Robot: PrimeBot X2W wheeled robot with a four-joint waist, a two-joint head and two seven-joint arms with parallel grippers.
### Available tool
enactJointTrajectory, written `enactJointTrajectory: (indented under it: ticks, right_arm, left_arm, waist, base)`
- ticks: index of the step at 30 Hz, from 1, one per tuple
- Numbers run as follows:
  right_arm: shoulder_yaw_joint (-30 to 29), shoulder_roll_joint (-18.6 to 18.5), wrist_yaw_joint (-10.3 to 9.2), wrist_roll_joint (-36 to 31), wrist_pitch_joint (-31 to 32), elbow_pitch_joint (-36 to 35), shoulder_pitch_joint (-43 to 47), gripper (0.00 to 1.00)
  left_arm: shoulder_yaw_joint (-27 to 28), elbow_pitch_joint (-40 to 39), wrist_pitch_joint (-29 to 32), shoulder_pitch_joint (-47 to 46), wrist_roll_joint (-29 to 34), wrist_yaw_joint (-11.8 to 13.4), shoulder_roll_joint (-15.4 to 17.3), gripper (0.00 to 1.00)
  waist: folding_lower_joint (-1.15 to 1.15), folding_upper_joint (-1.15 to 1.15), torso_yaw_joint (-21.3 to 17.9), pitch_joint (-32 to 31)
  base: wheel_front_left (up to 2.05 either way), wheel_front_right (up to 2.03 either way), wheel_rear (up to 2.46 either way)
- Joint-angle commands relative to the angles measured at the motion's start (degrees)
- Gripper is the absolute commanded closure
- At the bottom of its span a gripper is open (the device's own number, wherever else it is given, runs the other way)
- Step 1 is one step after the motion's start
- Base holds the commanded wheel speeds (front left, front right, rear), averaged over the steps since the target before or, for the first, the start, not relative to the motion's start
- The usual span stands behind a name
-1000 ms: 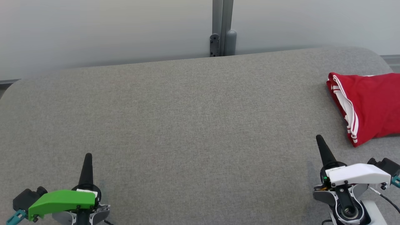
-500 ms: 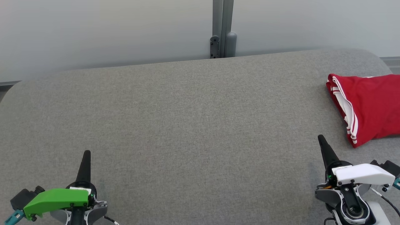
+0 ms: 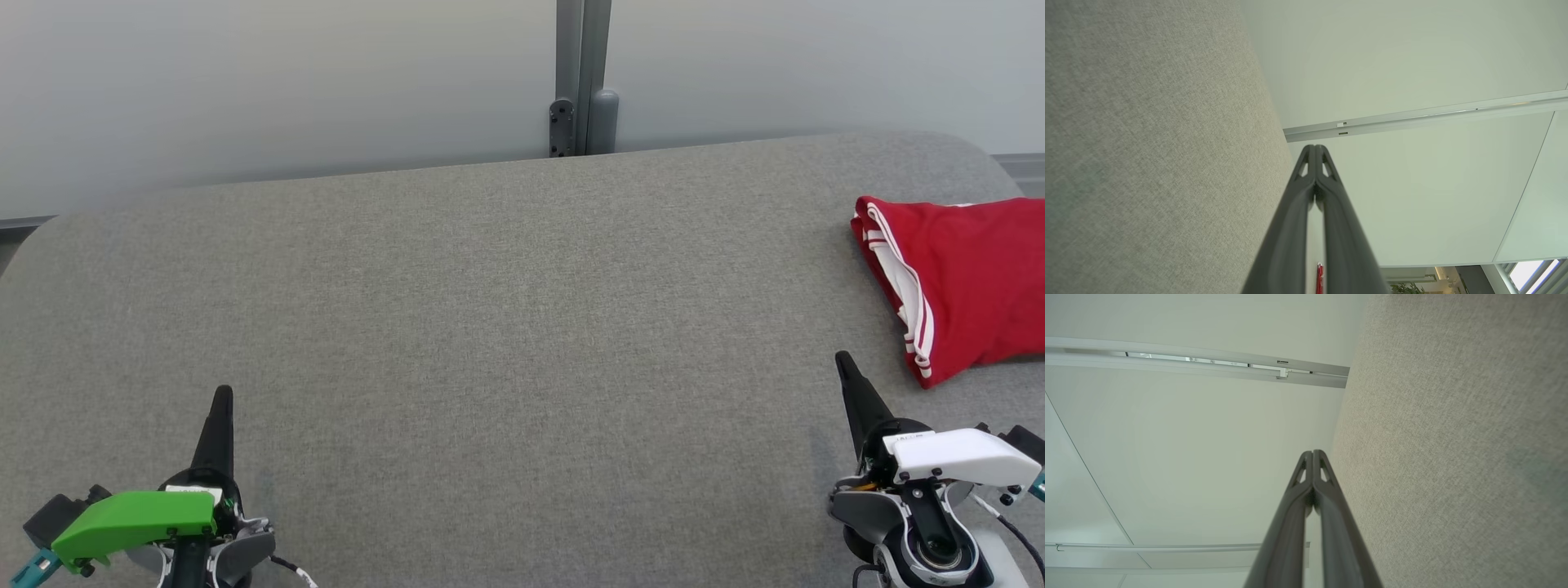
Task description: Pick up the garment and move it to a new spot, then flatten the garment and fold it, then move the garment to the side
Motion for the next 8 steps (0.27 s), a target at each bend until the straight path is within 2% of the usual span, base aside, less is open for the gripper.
enactJointTrajectory:
  ticks: [1,8]
  right_arm:
    - [-0.3,-0.1,0.03,1.3,0.5,-0.5,0.4,1.0]
    - [-0.8,-0.1,0.03,3.9,1.3,-0.5,0.5,1.0]
  left_arm:
    - [0.3,0.0,0.3,-1.2,-1.2,-0.3,0.1,1.0]
    - [0.7,0.1,1.1,-1.3,-4.0,-0.6,0.1,1.0]
  waist:
    - [0.0,0.0,0.0,0.0]
    - [0.0,0.0,0.0,-0.3]
  base:
    - [0.0,0.0,0.0]
    - [0.0,0.0,0.0]
